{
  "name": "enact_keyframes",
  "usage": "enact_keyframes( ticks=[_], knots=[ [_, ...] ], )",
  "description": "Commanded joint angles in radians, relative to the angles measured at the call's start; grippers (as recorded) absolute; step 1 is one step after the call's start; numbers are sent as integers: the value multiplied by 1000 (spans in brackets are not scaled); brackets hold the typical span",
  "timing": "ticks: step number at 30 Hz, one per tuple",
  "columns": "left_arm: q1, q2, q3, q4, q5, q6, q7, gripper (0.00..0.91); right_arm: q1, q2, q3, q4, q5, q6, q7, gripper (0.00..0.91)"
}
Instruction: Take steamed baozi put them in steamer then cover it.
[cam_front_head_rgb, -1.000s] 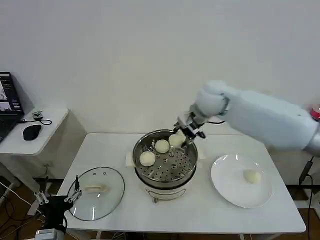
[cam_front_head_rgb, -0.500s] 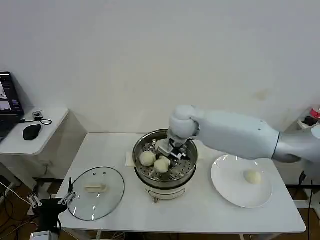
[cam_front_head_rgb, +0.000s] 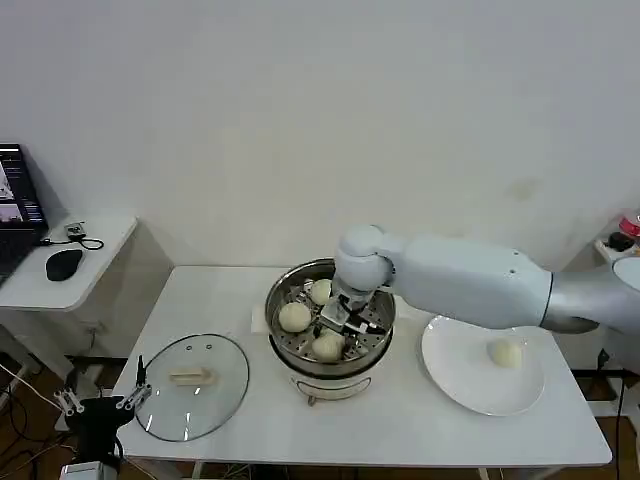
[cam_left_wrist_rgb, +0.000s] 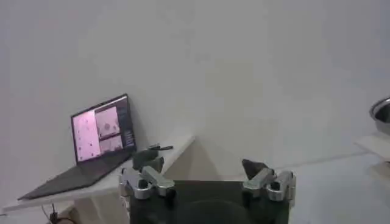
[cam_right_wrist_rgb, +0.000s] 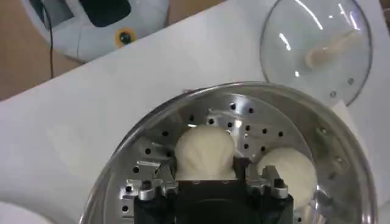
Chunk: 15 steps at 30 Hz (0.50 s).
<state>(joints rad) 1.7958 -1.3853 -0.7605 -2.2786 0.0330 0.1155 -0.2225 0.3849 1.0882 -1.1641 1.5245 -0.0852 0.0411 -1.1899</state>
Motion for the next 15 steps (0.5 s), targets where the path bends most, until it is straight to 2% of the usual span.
enact_keyframes(
  ticks=[1, 8, 12, 15],
  knots=[
    [-2, 0, 0, 0, 1, 0, -1, 907, -5, -4, 1, 7, -16, 2, 1, 907],
    [-18, 10, 10, 4, 0, 4, 0, 907, 20, -41, 46, 4, 39, -30, 42, 907],
    [-37, 25, 20, 6, -1, 6, 2, 907, 48, -102, 102, -14, 106, -109, 68, 907],
    [-56, 37, 30, 14, -1, 8, 4, 907, 70, -147, 142, -48, 184, -174, 114, 907]
  ],
)
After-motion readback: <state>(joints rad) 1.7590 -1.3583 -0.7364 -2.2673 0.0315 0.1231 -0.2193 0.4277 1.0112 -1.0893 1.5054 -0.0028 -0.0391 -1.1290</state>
